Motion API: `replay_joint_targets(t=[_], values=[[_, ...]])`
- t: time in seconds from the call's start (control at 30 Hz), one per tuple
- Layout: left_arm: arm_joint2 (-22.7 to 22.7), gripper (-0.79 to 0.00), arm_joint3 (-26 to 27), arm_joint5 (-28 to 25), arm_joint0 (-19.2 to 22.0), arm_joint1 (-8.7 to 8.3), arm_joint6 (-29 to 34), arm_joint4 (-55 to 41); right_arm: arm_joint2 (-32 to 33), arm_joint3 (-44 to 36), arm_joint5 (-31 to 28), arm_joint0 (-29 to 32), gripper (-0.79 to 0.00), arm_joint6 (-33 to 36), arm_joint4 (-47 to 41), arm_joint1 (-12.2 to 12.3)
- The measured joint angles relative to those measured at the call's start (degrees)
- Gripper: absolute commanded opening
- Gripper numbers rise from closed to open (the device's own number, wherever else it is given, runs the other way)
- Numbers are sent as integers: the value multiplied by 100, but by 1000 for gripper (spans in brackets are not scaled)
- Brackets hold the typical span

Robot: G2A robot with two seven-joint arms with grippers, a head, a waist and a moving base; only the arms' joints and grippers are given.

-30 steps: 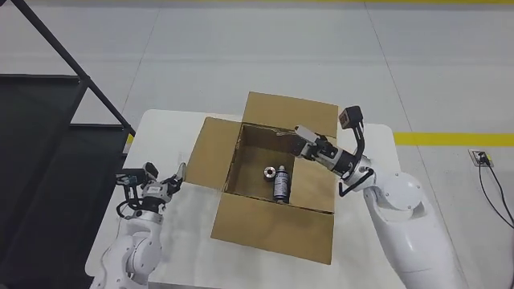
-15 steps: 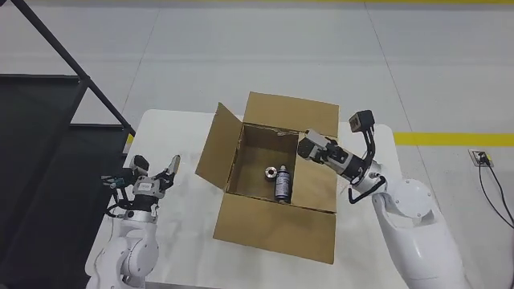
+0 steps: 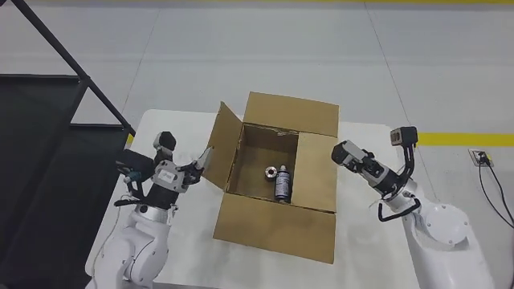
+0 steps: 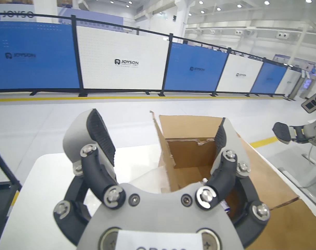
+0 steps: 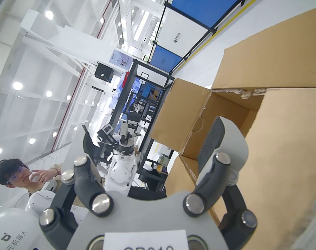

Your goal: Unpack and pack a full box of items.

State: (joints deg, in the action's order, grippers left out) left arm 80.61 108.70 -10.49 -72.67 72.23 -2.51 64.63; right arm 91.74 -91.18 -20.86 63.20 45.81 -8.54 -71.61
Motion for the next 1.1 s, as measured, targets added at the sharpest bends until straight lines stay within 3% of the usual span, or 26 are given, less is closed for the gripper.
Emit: replay_joint_targets(t=[0.13, 0.27, 0.37, 0.43, 0.83, 1.1], values=[[-581, 0, -193, -9, 546, 72, 903, -373, 449, -34, -537, 421, 0, 82, -164, 75], [-1198, 0, -775, 140, 1425, 196, 2178, -1206, 818, 45, -1123, 738, 0, 276, -310, 148], [-1574, 0, -1317, 296, 2071, 286, 3130, -1808, 952, 87, -1240, 840, 0, 251, -225, 181], [-1623, 0, -1412, 309, 2222, 295, 3503, -1910, 954, 89, -1227, 840, 0, 242, -221, 181], [-1658, 0, -1507, 267, 2092, 303, 3350, -2021, 966, 1, -1295, 865, 0, 96, -141, 185], [-2335, 0, -2480, 128, 2873, 510, 4272, -3243, 1345, 32, -1823, 1007, 0, 377, -613, 302]])
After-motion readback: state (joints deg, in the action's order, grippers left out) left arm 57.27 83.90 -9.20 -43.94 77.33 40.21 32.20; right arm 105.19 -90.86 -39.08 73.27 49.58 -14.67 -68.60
